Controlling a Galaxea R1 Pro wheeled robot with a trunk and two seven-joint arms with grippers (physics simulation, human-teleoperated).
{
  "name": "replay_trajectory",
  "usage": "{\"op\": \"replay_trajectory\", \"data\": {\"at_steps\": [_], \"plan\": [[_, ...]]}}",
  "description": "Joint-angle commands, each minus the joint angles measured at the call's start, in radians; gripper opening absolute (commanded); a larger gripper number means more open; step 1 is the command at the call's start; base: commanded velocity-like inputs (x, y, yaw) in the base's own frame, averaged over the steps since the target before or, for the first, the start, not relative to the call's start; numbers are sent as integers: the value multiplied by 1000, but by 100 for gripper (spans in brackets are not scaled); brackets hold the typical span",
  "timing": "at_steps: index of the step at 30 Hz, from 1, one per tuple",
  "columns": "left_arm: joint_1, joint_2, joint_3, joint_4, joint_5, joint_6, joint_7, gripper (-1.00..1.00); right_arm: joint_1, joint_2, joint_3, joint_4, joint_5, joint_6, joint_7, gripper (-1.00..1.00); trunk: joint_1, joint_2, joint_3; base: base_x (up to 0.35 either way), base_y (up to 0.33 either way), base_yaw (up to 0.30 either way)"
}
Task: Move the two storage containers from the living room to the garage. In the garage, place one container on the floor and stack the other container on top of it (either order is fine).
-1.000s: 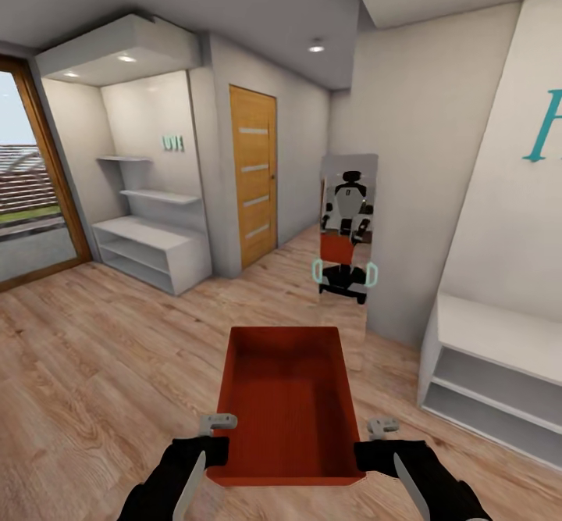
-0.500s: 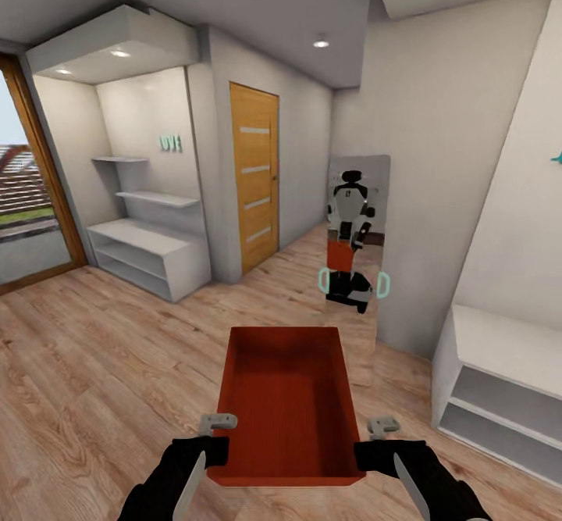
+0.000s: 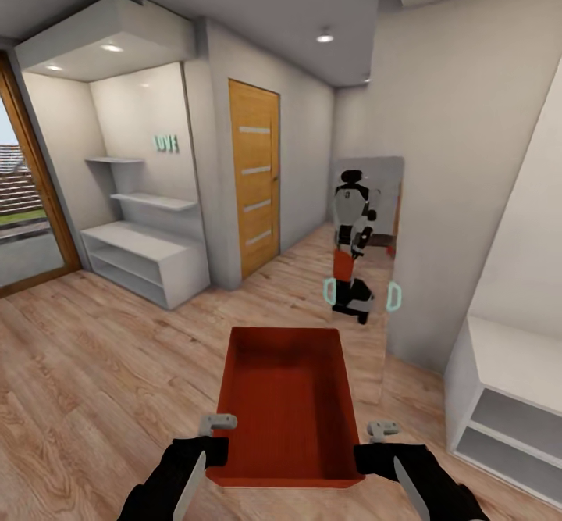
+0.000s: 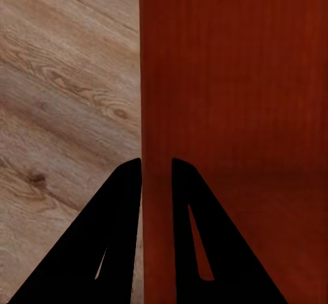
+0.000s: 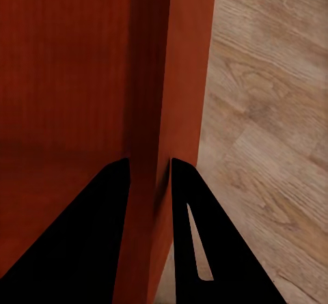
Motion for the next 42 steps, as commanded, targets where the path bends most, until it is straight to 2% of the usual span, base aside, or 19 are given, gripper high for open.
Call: {"op": "replay_trajectory", "data": {"at_steps": [1,42], "plan": [[-1,0,8,0,-18,6,5,-100,0,-9,7,-3,19,-61,-4,-100,1,-1,-2,320,151,0],[-1,0,8,0,-17,6,5,-100,0,-8,9,-3,20,-61,-4,-100,1,-1,-2,306,144,0]]}}
